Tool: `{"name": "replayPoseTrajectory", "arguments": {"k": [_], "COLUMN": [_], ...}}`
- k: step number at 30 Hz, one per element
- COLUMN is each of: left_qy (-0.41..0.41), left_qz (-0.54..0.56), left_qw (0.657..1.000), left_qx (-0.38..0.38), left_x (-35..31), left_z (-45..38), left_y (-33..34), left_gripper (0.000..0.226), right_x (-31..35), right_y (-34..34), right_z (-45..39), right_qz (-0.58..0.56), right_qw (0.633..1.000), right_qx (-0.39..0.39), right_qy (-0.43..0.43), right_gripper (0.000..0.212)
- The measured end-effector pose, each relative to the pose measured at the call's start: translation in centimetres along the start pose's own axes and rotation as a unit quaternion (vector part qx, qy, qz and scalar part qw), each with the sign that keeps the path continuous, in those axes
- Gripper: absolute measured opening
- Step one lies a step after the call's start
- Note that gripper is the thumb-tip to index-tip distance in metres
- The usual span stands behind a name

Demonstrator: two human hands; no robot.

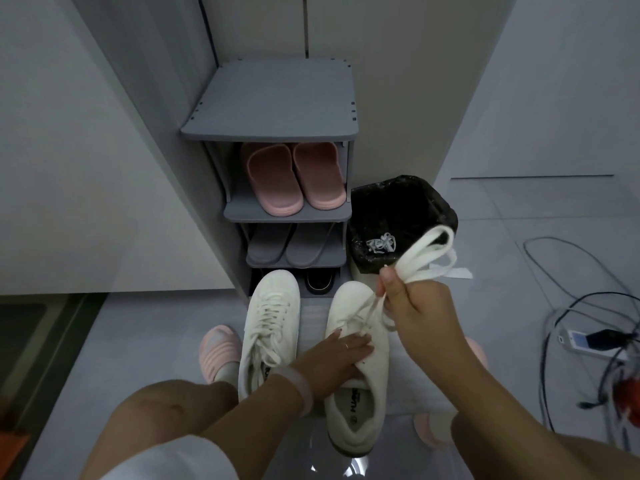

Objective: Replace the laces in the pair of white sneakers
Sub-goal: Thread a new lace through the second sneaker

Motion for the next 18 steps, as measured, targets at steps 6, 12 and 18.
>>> {"name": "replayPoseTrajectory", "arguments": {"k": [6, 12, 18], "left_qy": [-0.044, -0.252, -0.212], "left_qz": [0.130, 0.281, 0.180], "left_qw": [0.990, 0.878, 0.932], "left_qx": [-0.032, -0.293, -0.233], "left_x": [-0.3, 4.0, 3.7], "left_z": [-0.5, 1.1, -0.9], "left_y": [-0.9, -5.6, -4.9], "left_gripper": [0.046, 0.023, 0.026], "right_x": [-3.4, -8.2, -7.6], "right_y": [0.5, 3.5, 0.5], "right_z": [0.4, 5.4, 2.8], "right_qz": [0.089, 0.306, 0.371], "right_qw": [0.989, 0.770, 0.816], "right_qx": [0.093, 0.532, 0.385], "right_qy": [0.075, 0.175, 0.219], "right_gripper": [0.035, 0.033, 0.050]}}
Point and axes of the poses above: each hand's wrist, its own z-axis away from the middle knuckle, its own y-axis out of the palm, x = y × z, the point moved 5 cm from there along -z, towards the middle knuckle, and after that the axes turned 4 degrees about -z, right-handed, at the moved point
